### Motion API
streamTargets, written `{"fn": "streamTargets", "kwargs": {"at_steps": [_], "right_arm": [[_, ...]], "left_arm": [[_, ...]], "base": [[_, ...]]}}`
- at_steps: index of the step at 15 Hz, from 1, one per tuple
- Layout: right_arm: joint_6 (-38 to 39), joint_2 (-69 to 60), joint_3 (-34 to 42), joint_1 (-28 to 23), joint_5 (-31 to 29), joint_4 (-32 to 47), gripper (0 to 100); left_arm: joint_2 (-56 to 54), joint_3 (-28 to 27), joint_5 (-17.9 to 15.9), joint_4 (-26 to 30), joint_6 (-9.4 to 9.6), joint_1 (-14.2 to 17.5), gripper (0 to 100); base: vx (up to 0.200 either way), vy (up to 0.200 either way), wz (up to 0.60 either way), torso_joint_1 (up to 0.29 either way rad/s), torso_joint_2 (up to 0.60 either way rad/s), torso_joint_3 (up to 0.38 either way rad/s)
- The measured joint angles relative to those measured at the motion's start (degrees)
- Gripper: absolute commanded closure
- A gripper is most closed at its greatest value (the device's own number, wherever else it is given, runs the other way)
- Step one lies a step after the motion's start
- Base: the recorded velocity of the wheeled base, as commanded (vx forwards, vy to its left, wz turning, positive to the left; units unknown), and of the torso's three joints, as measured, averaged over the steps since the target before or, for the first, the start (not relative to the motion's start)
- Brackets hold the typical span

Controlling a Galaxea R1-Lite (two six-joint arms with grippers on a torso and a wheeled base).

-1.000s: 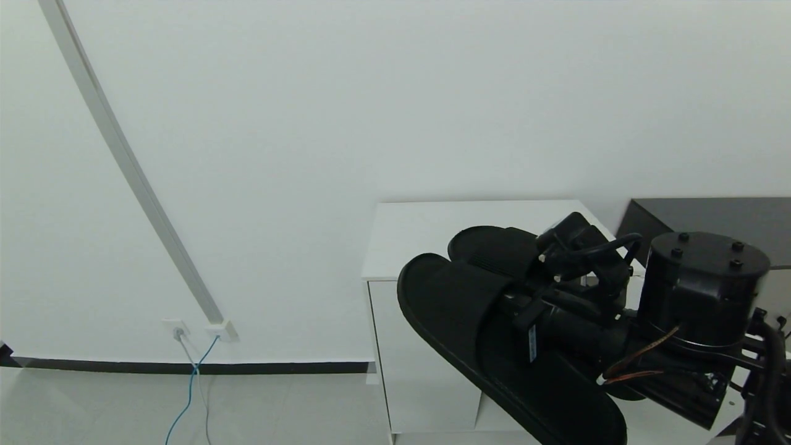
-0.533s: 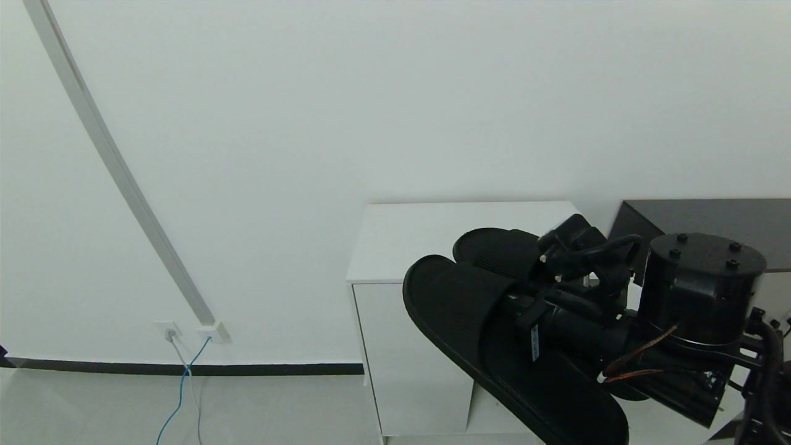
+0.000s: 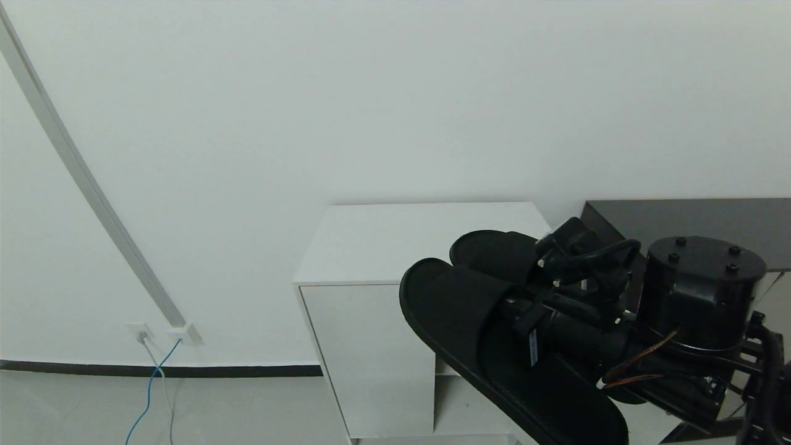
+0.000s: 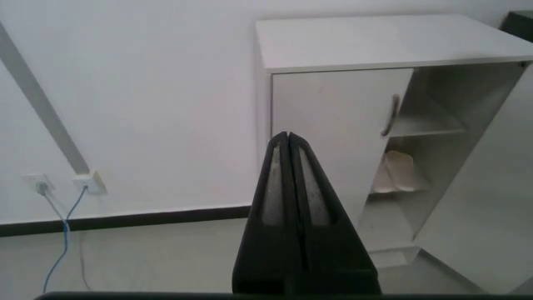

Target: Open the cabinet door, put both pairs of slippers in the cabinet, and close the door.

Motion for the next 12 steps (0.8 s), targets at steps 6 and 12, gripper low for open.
{"fn": "streamTargets", "kwargs": {"at_steps": [6,12], "right_arm": [[-0.1,-0.1,0.5,0.0,0.0,0.0,100],[-0.5,-0.2,1.9,0.1,0.0,-0.2,100]], "left_arm": [[0.0,0.0,0.0,0.0,-0.07,0.0,100],[0.0,0.0,0.0,0.0,-0.1,0.0,100]], "base": [[0.0,-0.067,0.0,0.0,0.0,0.001],[0.0,0.0,0.0,0.0,0.0,0.0]]}}
